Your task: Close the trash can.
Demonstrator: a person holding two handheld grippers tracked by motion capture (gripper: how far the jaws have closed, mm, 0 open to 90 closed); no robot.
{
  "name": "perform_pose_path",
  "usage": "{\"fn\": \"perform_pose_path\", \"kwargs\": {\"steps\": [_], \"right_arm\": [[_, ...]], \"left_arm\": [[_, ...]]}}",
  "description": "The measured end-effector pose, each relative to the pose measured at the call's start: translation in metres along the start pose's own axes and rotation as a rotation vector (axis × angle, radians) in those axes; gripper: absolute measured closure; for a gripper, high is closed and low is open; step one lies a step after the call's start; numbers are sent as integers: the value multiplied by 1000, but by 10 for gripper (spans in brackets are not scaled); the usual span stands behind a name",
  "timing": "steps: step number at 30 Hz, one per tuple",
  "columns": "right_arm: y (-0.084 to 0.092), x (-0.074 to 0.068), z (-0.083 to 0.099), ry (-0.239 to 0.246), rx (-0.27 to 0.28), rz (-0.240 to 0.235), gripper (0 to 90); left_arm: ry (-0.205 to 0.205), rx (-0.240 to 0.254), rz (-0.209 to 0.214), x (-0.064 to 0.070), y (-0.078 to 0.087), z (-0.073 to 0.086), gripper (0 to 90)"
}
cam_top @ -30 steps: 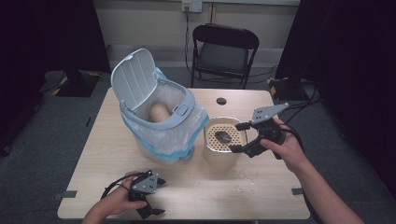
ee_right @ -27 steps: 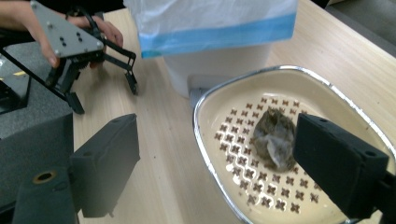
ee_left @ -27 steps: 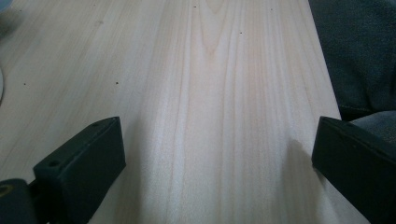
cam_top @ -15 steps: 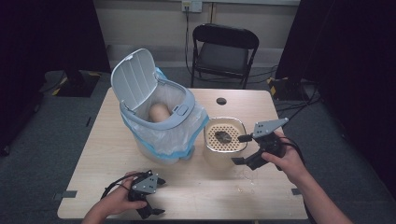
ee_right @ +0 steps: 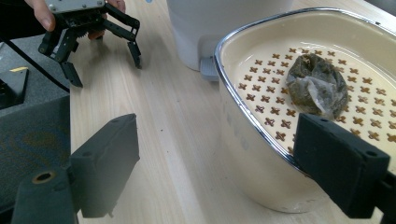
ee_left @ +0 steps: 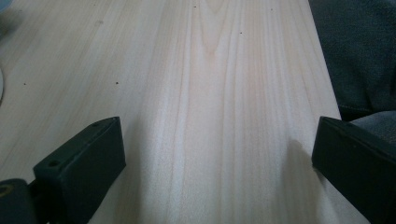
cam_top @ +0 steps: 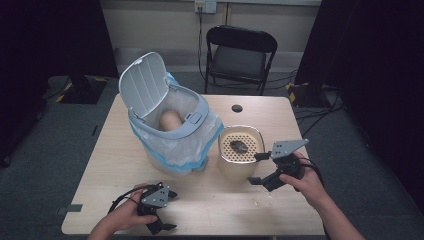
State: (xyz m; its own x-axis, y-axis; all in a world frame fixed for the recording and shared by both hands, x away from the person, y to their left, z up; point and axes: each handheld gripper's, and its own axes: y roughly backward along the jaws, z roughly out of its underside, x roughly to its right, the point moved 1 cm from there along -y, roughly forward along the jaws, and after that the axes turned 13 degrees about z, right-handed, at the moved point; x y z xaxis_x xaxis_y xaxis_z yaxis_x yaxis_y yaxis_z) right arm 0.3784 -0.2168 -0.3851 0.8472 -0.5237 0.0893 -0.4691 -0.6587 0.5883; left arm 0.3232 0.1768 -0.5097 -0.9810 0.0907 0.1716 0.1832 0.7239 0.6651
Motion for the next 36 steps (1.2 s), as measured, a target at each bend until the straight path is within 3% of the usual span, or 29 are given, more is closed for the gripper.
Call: {"fn": "perform_pose_path", "kwargs": {"steps": [10, 17, 24, 27, 36], "right_arm": [[12, -4, -3, 19, 1, -18, 143], [21, -11, 7, 25, 5, -40, 143], [16, -16, 35, 18, -8, -56, 143], [4, -16, 57, 2, -24, -32, 143], [-14, -3, 97, -66, -73, 14, 143]], "left_arm": [[0, 0, 0, 0, 0, 0, 20], [0, 1, 0, 0, 0, 0, 20], [0, 0, 0, 0, 0, 0, 19], [0, 0, 0, 0, 0, 0, 18], [-2, -8, -2, 0, 0, 0, 11]]}}
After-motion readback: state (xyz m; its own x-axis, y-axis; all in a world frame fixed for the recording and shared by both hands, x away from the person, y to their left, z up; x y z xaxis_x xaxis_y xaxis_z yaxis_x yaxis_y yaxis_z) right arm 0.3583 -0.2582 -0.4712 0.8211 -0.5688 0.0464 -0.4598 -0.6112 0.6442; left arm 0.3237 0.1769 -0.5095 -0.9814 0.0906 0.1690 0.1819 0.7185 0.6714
